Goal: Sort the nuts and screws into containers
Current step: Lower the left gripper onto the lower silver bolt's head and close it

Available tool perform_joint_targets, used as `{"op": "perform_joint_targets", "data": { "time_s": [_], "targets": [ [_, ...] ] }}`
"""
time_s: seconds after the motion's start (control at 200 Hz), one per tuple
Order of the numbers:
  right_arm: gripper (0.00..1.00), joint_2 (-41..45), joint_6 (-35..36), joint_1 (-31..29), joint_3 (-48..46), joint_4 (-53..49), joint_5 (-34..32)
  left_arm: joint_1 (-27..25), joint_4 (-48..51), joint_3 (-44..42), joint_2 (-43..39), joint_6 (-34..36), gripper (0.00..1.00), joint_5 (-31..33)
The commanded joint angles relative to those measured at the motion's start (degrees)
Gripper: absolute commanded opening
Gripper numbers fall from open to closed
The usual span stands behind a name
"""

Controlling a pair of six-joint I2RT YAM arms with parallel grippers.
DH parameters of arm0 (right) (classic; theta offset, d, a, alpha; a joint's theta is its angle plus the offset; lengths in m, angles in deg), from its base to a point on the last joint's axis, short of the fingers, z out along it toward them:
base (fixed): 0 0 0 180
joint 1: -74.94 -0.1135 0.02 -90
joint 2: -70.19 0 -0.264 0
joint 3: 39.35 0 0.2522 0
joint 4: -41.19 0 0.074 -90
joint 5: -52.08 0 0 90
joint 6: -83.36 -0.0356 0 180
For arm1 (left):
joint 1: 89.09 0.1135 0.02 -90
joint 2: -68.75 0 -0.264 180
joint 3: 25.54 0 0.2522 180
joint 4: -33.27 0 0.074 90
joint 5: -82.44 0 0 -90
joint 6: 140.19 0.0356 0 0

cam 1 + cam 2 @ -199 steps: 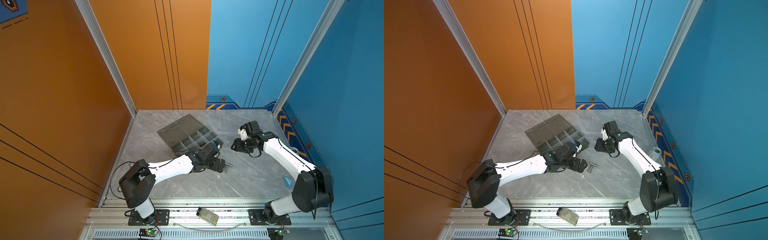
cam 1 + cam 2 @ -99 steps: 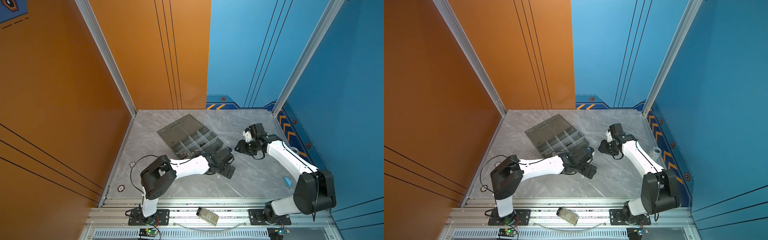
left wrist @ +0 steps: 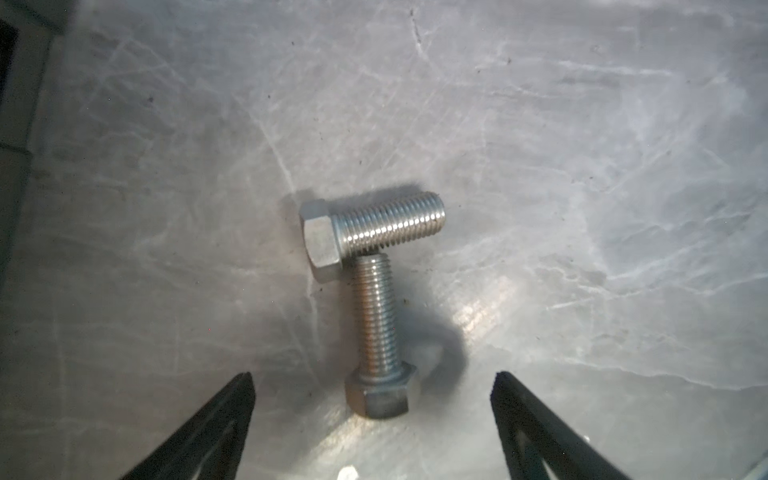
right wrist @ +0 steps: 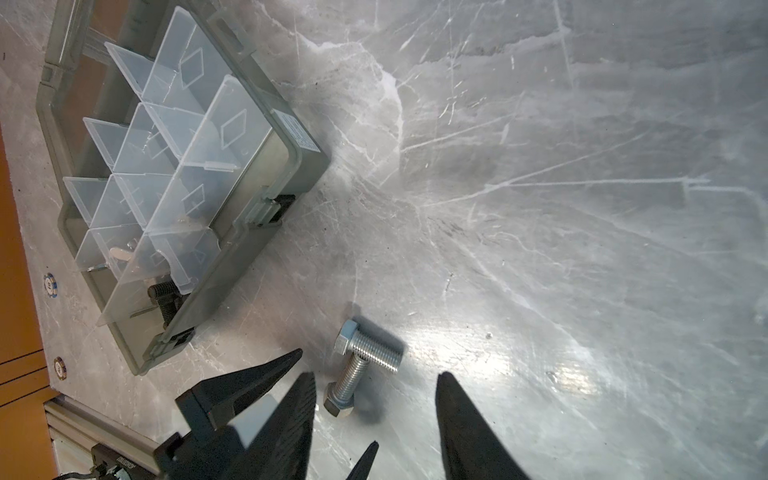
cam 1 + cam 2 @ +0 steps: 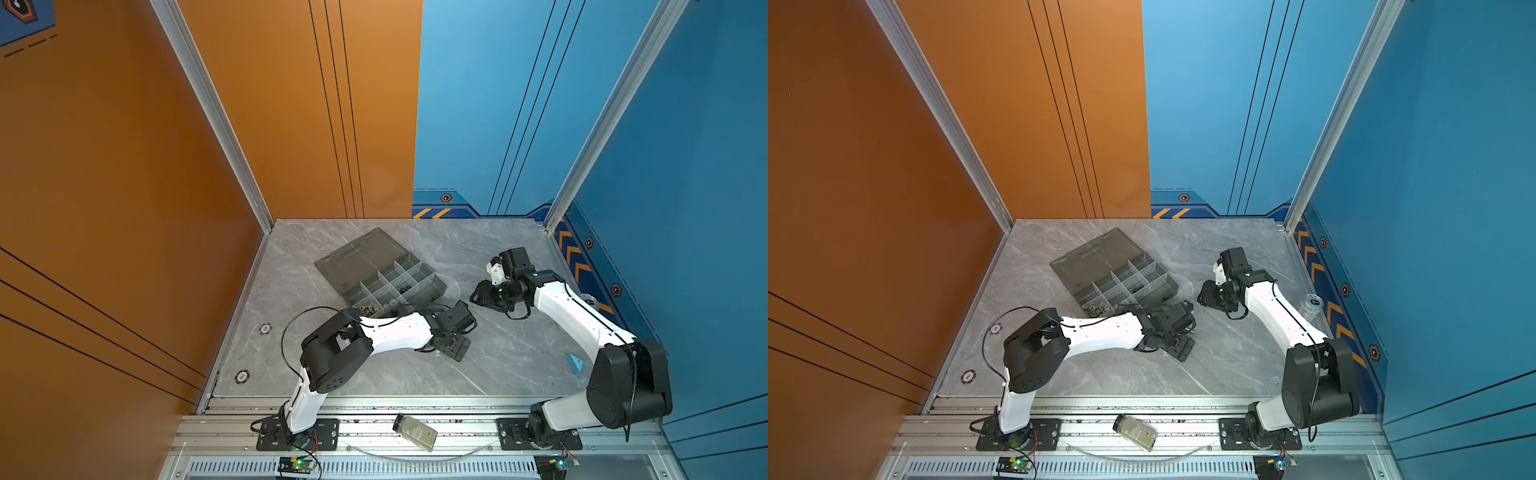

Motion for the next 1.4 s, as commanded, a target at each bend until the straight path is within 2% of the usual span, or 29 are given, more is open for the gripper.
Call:
{"op": "perform_joint_targets", "data": {
  "time_s": [0.0,0.085,0.1,0.125,0.29,0.471,0.921,1.206,1.397],
  "targets": [
    [0.50,1.4,-0.3,0.4,-0.8,0.6,0.7,-0.9,2.9,2.0,1.2,0.6,0.88,1.7],
    [0.50,1.3,-0.2,0.5,-0.9,0.6,0.6,-0.9,3.2,2.4,1.6,0.5,0.88,1.7],
    [0.50,1.3,-0.3,0.5,-0.9,0.6,0.6,-0.9,3.4,2.5,1.7,0.5,0.83,1.7],
    [0.50,1.3,-0.3,0.5,-0.8,0.6,0.6,-0.9,3.6,2.7,1.8,0.5,0.81,1.8],
    [0.50,1.3,-0.2,0.6,-0.7,0.6,0.7,-1.0,4.9,3.6,2.5,0.7,0.79,2.0],
    [0.50,1.4,0.0,0.7,-0.9,0.4,0.8,-1.0,5.9,4.7,3.5,0.7,0.72,1.7],
    [0.50,1.3,0.3,0.8,-0.8,0.2,1.3,-0.5,7.6,6.3,4.6,-0.1,0.47,0.0],
    [0.50,1.1,0.2,0.9,-0.7,0.1,1.4,-0.1,7.6,6.5,4.9,-0.4,0.41,-1.0],
    [0.50,0.8,0.2,1.0,-0.6,0.2,1.4,0.3,7.6,6.9,5.1,-0.7,0.40,-1.8]
  ]
}}
